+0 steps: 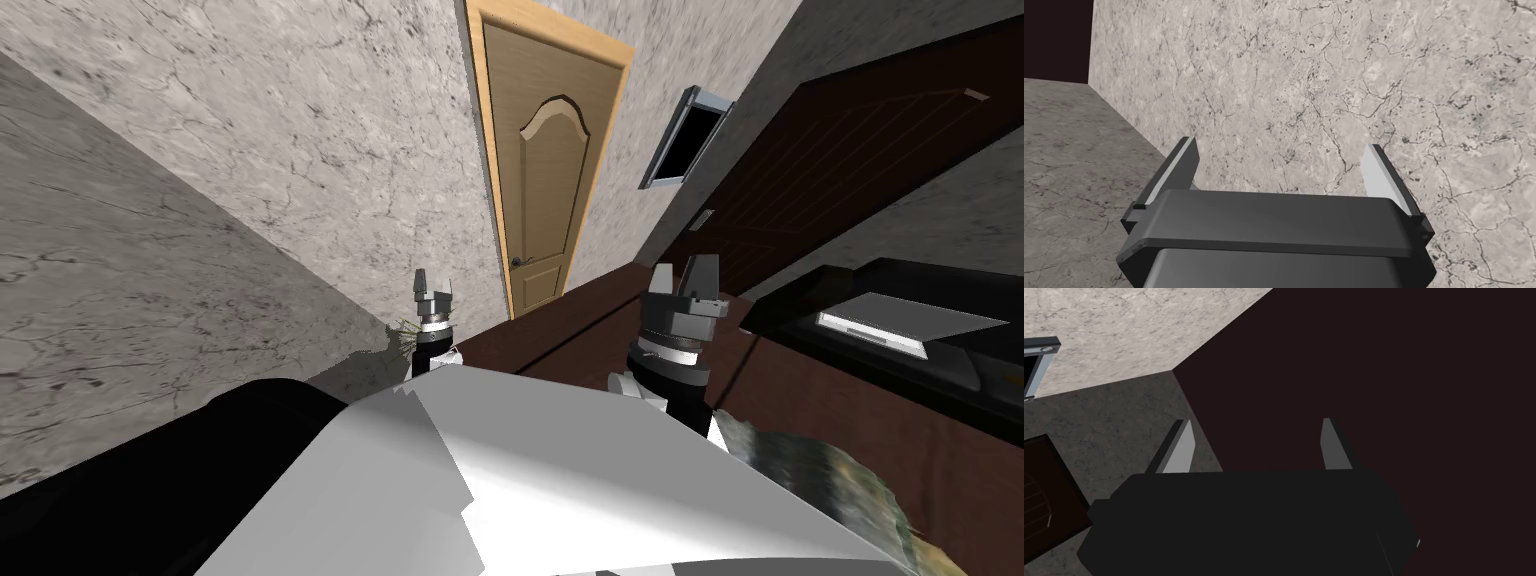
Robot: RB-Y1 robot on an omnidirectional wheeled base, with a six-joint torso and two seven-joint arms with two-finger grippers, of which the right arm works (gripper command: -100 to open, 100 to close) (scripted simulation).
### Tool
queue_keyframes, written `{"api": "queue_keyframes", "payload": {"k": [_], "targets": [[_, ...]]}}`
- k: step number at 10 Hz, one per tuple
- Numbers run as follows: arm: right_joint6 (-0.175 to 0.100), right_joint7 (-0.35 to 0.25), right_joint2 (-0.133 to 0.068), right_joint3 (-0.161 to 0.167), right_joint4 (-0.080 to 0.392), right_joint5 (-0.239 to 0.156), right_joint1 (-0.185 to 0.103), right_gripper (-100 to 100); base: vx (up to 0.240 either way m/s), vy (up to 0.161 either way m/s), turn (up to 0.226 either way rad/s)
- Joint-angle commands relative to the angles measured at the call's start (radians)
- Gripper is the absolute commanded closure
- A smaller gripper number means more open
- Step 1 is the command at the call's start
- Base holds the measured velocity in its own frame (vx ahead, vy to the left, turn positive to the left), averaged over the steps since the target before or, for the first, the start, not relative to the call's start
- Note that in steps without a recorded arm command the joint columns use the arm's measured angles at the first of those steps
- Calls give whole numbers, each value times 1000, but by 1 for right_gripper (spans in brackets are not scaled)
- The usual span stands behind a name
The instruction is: Pull the door open
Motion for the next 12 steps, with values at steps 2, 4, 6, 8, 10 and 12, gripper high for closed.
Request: {"api": "queue_keyframes", "payload": {"k": [2,4,6,8,10,12], "targets": [[-2,-7,-12,-5,55,-4,-24,-100,37,-7,108],[-4,-13,-22,-8,98,-7,-44,-100,55,-13,84],[-6,-22,-34,-14,160,-11,-71,-100,65,-6,122],[-8,-26,-40,-16,192,-14,-86,-100,57,-13,86],[-11,-36,-54,-23,256,-19,-120,-100,55,-16,110],[-12,-42,-61,-26,309,-22,-138,-100,49,-14,90]]}}
